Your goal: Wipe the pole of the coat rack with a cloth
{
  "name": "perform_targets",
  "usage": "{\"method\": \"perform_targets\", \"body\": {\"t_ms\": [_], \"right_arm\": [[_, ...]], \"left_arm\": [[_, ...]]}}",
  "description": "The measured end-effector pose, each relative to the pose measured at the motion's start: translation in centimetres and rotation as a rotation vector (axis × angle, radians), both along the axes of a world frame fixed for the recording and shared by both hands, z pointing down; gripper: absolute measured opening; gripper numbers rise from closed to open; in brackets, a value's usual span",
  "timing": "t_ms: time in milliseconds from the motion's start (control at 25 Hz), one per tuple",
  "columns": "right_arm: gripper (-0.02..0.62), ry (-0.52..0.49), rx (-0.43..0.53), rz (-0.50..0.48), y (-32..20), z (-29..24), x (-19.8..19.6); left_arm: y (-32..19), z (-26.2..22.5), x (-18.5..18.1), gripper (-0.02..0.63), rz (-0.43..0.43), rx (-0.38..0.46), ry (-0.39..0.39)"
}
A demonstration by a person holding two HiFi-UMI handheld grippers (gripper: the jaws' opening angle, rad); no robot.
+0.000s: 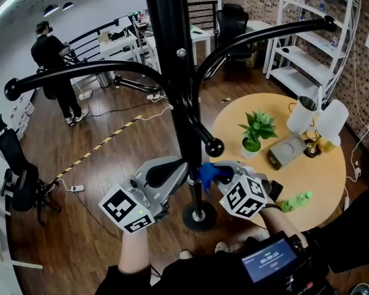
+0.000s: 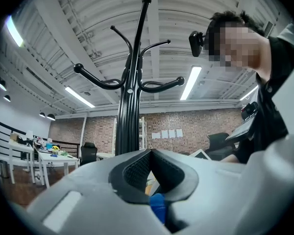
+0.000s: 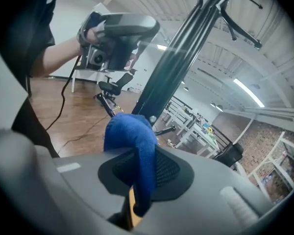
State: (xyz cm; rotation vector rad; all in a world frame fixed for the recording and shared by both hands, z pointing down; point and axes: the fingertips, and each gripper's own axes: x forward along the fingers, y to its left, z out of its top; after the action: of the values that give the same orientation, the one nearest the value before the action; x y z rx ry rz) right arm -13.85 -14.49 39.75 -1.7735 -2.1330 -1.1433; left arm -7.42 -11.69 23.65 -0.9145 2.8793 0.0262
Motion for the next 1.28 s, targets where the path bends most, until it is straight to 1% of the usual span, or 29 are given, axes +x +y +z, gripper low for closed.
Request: {"method": "perform_targets", "body": {"t_ms": [80,160,200,240,280,360,440,520,600,680,760,880,960,1160,1200,1280], "right_arm": [[0.044,0.025,-0.06,-0.002,1.1,-0.7,0.2],[0.044,0.012,-0.13,0.019,1.4,-2.4,0.0],[0.044,0.001,-0.18,0.034,1.4,-3.9,-0.2],[0.044,-0.008,-0.25,0.046,1.3,-5.9,-0.4],[0.044,-0.014,-0.341,0.054,1.2,-8.5,-0.5],[0.044,-0.026,-0.554,0.054,1.1,-14.5,-0.5],[0.044,-0.051,-0.737,0.046,0.9,-20.3,-0.6],[0.044,-0.07,-0.871,0.039,0.7,-25.0,-1.1],[0.044,-0.072,-0.98,0.011,0.5,-29.0,-1.1],[0.044,-0.085,-1.064,-0.015,0.0,-32.5,-1.0],[0.044,-0.089,-1.138,-0.021,-1.1,-35.4,-1.2],[0.044,-0.055,-1.229,-0.011,-3.4,-38.2,-1.9],[0.044,-0.057,-1.276,0.01,-5.4,-39.5,-2.3],[0.044,-0.141,-1.45,0.083,-12.9,-43.1,-2.8],[0.044,-0.159,-1.475,0.098,-14.2,-43.6,-2.9],[0.044,-0.182,-1.488,0.122,-15.5,-44.1,-3.0]], "left_arm": [[0.7,-0.1,0.3,0.0,-0.019,-0.005,-0.001],[1.5,-0.4,0.6,0.0,-0.04,-0.007,-0.007],[1.9,-0.5,0.8,0.0,-0.05,-0.008,-0.01],[2.3,-0.7,0.8,0.0,-0.06,-0.009,-0.014],[2.6,-0.9,0.9,0.0,-0.068,-0.011,-0.019],[3.1,-1.3,0.9,0.0,-0.08,-0.013,-0.03],[3.1,-1.8,0.7,0.0,-0.082,-0.018,-0.044],[2.7,-2.3,0.6,0.0,-0.075,-0.03,-0.06],[2.3,-3.0,0.4,0.0,-0.066,-0.048,-0.078],[2.0,-3.6,0.3,0.0,-0.063,-0.064,-0.099],[1.9,-4.3,0.1,0.0,-0.059,-0.072,-0.12],[2.2,-4.9,0.2,0.0,-0.062,-0.082,-0.137],[2.6,-5.3,0.3,0.0,-0.07,-0.085,-0.143],[2.7,-6.3,-0.4,0.0,-0.066,-0.082,-0.168],[2.6,-6.3,-0.5,0.0,-0.06,-0.083,-0.169],[2.1,-6.2,-0.7,0.0,-0.043,-0.084,-0.169]]}}
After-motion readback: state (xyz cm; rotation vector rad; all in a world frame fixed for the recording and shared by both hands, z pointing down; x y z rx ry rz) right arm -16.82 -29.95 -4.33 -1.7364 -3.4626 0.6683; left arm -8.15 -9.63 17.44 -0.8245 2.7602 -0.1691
